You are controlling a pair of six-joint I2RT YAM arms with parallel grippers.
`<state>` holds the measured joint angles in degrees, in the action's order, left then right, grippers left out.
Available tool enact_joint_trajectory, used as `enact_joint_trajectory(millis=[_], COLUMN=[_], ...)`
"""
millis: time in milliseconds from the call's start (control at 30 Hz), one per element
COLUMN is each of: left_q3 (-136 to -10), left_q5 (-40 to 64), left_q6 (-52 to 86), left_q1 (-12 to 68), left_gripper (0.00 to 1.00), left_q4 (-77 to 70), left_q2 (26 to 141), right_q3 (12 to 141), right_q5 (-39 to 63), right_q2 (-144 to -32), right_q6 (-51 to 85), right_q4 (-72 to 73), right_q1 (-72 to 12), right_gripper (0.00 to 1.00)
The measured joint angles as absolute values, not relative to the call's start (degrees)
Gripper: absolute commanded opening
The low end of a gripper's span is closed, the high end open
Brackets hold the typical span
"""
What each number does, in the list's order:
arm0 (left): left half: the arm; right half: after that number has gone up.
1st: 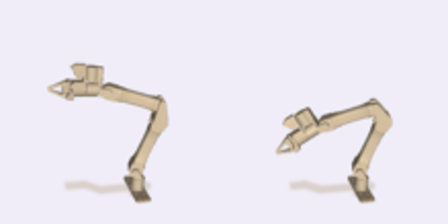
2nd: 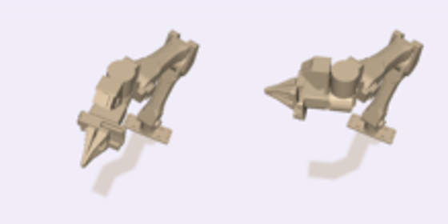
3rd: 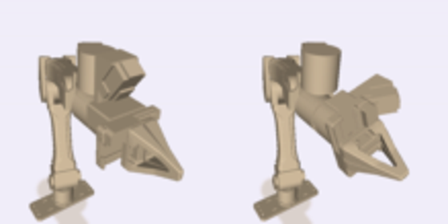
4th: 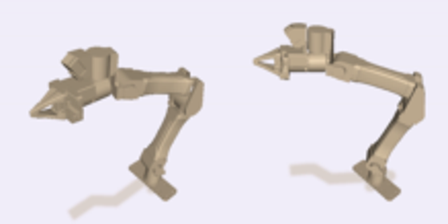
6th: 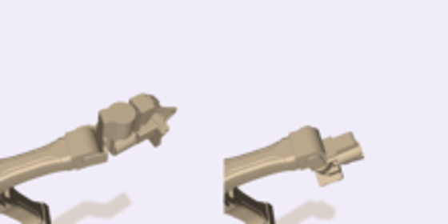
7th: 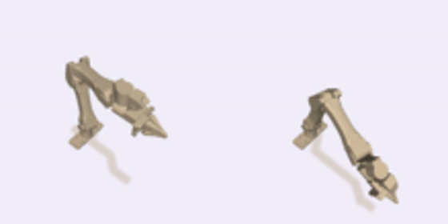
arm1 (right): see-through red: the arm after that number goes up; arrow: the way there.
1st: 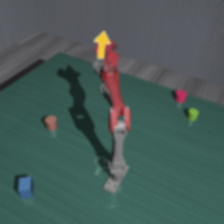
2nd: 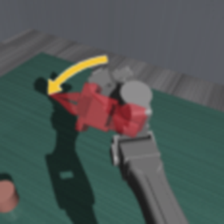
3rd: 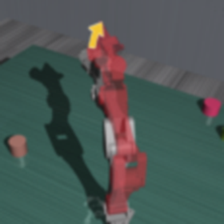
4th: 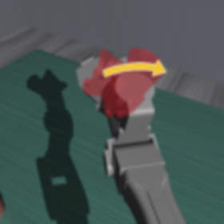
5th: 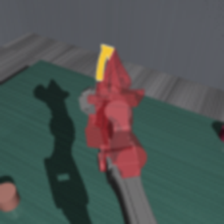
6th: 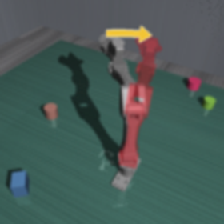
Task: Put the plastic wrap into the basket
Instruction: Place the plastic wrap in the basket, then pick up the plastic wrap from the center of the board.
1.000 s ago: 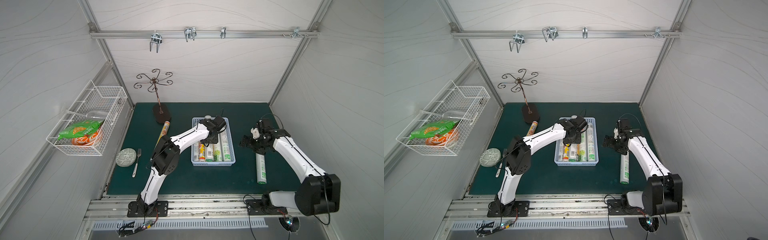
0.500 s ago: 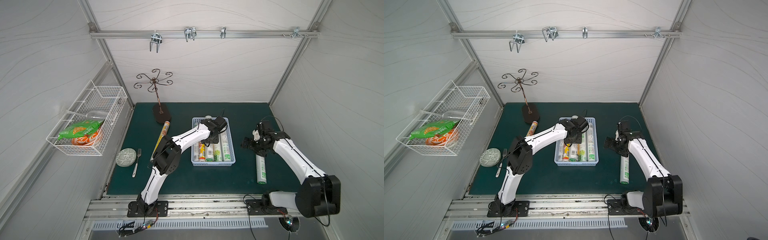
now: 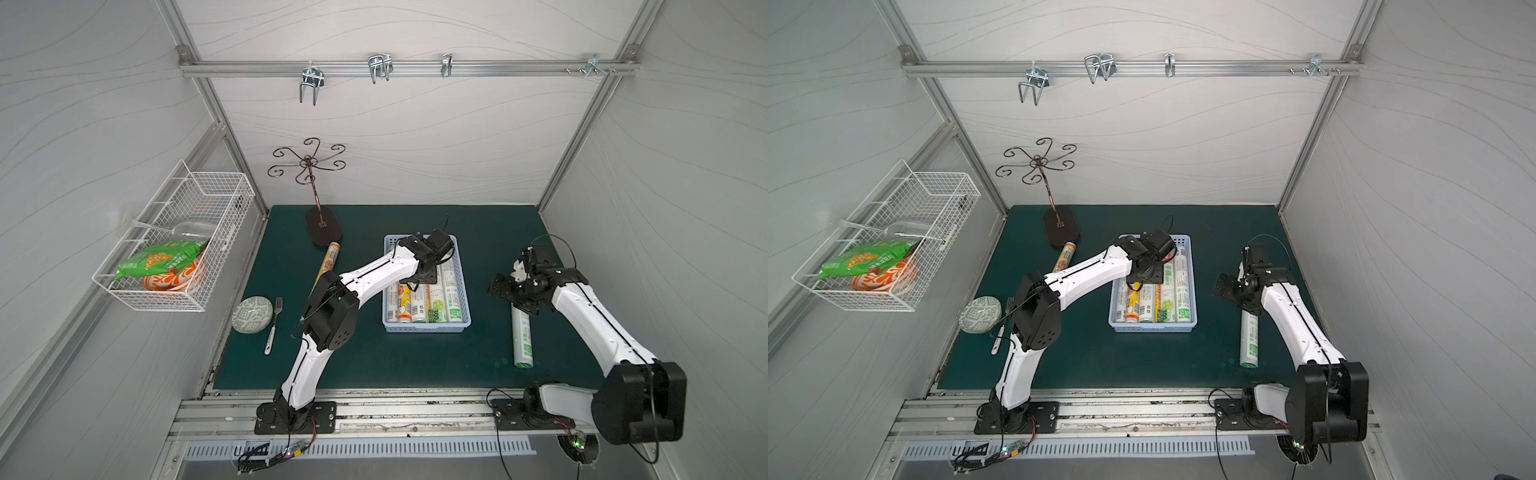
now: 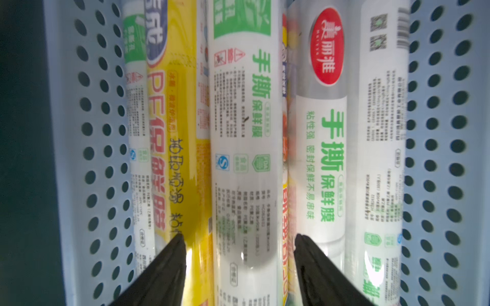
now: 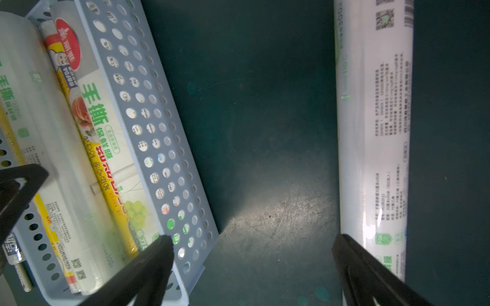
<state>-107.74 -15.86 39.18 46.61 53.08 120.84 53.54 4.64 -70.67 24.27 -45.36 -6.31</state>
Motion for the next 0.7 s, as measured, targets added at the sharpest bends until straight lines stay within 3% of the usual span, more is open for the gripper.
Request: enact_joint_trajectory(millis=[500, 700], left_q3=[-95.0, -87.88], left_q5=[-21.02, -21.63], left_q6=[30.13, 28.8], left_q1=[46.13, 44.16], left_gripper=[0.98, 0.99], left_q4=[46.28, 44.71], left_q2=[100.29, 94.54], right_q3=[48.23, 46.68], right_q5=[0.71, -2.94], right_q2=[-70.17, -70.15], right_q6=[27.16, 28.21], right_q4=[-40.91, -40.18], right_q1=[-1.5, 0.93], right_gripper=[0.99, 0.99])
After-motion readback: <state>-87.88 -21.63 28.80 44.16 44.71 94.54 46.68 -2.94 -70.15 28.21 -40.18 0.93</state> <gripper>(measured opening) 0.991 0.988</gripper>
